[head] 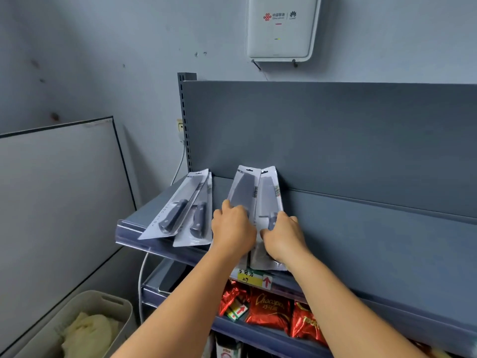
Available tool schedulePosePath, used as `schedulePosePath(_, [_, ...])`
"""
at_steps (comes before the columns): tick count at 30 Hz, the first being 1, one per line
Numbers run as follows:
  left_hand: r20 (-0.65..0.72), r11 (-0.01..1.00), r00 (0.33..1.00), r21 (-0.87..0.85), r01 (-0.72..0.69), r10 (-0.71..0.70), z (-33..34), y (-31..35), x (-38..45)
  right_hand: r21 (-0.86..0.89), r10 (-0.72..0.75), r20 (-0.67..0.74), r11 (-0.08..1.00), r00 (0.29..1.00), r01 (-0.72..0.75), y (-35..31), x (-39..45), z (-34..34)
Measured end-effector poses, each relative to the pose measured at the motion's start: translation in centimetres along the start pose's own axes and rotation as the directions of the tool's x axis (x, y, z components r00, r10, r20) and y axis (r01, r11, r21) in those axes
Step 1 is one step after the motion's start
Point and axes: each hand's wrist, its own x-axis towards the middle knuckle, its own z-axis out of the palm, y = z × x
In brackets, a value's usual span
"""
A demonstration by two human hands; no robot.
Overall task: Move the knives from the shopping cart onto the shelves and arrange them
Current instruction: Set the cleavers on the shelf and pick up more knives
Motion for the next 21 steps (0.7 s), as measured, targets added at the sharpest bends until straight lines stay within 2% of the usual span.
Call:
schedulePosePath(4, [0.088,0.997,0.995,0.055,-0.050,0.045,0.3,-0.8,0.7,-0.181,-0.111,0.030,0.977,0.993,0.114,-0.5,0.3,0.8])
schedulePosePath(9, [0.169,0.983,0.976,0.102,-0.154,0.135,0.1,-0.8,0.7,-0.200,-0.122,0.092,0.970,0.988,0.139,-0.4,0.7,1.0])
schedulePosePath(14, [0.128,0.955,0.961,0.136,-0.262,0.245,0.3,-0.5,0.6,-0.186,-0.135,0.070,0.972,0.988,0.146,0.3,-0.4,-0.6])
schedulePosePath(21, [0.070,0.905,0.908,0.078,-0.417,0.412,1.6,3.8,-2.3,-0.248,-0.116,-0.073,0.964,0.991,0.095,4.8,-4.5,-5.0])
